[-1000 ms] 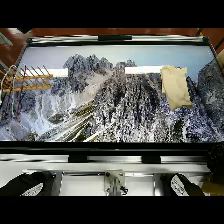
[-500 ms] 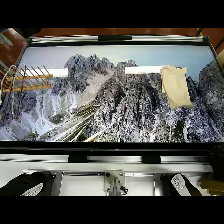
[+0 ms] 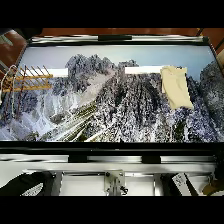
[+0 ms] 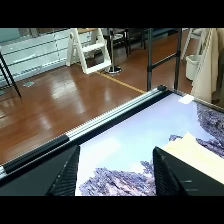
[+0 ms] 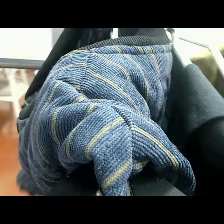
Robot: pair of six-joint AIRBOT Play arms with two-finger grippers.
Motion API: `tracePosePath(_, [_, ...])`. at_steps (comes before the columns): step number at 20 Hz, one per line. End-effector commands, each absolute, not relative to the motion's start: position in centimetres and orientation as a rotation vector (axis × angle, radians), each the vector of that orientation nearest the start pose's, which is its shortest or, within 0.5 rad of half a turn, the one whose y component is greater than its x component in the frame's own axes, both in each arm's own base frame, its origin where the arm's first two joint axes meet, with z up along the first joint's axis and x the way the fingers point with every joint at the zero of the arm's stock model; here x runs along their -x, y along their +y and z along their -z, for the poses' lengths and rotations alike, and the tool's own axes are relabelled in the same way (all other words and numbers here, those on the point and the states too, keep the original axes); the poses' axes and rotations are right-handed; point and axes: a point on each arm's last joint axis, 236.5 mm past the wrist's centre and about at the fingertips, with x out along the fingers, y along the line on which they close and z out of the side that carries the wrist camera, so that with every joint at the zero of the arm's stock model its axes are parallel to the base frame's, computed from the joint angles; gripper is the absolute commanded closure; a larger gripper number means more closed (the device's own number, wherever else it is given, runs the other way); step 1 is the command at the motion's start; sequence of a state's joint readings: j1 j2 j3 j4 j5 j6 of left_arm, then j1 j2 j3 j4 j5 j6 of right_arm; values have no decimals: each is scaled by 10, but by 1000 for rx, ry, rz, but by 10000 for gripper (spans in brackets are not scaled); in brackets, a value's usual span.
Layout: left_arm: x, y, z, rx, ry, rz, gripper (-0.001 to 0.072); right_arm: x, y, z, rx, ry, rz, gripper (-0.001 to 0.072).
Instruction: Fold the shirts.
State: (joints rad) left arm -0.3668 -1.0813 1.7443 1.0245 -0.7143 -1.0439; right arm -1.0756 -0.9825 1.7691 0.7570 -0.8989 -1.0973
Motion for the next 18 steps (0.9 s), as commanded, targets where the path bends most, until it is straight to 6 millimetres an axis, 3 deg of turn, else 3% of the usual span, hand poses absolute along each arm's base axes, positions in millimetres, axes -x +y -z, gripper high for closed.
tracePosePath(1, [-371, -224, -449, -117, -54, 693, 173, -15, -364, -477, 37, 15, 1743, 605])
tracePosePath(6, [-377, -226, -443, -120, -41, 692, 173, 15, -356, -477, -12, -29, 1814, 604])
tracePosePath(11, [-377, -226, -443, -120, -40, 692, 173, 27, -355, -470, -90, -73, 1852, 601])
tracePosePath(12, [-377, -226, -443, -120, -40, 692, 173, 27, -355, -470, -92, -80, 1850, 579])
tracePosePath(13, [-377, -226, -443, -122, -40, 692, 173, 26, -355, -471, -91, -85, 1847, 462])
tracePosePath(14, [-378, -225, -442, -129, -41, 687, 173, 24, -356, -470, -97, -89, 1838, 265])
tracePosePath(15, [-379, -224, -442, -136, -40, 683, 173, 21, -355, -468, -117, -93, 1822, 233])
tracePosePath(18, [-381, -223, -440, -149, -38, 673, 173, 4, -348, -457, -228, -106, 1740, 233])
